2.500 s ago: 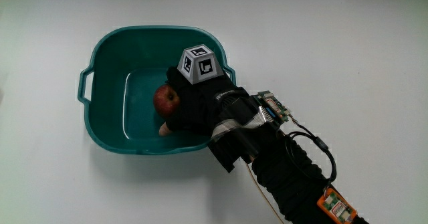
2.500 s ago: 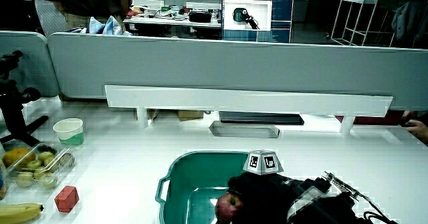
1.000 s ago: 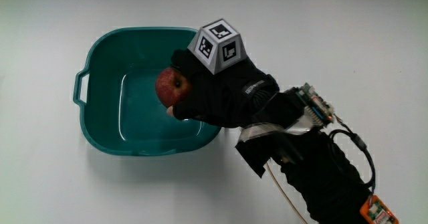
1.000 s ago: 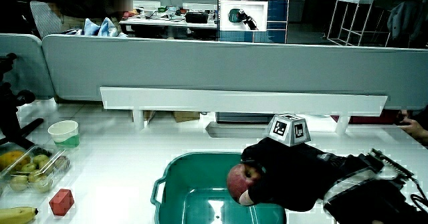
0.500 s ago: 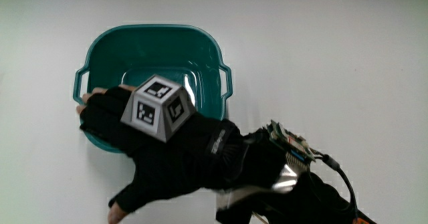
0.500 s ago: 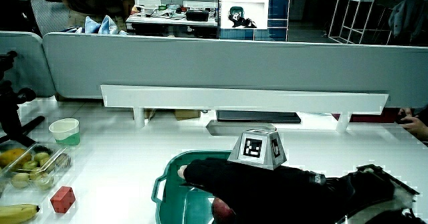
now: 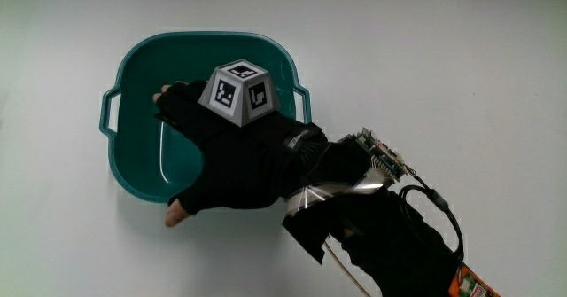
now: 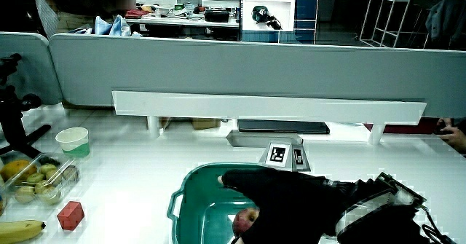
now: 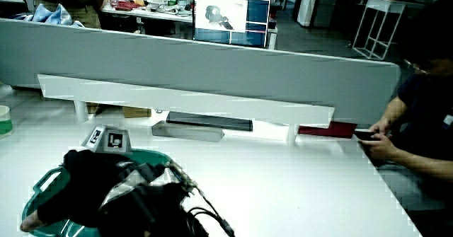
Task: Pick apple from plate
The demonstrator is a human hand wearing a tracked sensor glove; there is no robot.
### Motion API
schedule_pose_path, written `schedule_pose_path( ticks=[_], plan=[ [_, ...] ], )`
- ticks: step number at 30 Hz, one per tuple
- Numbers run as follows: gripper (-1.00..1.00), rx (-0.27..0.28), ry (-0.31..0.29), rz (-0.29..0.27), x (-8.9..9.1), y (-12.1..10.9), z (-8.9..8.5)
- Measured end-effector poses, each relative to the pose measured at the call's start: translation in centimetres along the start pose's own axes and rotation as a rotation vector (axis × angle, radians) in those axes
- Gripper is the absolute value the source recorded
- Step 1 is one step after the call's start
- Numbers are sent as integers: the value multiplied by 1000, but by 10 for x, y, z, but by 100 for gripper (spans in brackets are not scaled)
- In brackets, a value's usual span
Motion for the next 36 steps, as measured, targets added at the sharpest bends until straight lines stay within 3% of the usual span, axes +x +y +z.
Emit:
schedule_pose_path(
  ticks=[11,16,18,24,26,28,36],
  plan=[
    [52,39,24,11,2,0,1],
    [70,55,5,14,0,-1,1],
    [78,90,-27,15,-2,-2,2],
    [100,134,-54,49,-4,-5,2],
    [100,148,-80,37,-4,-7,3],
    [100,156,-53,47,-2,-7,4],
    [100,227,-35,100,-6,-32,28]
  ],
)
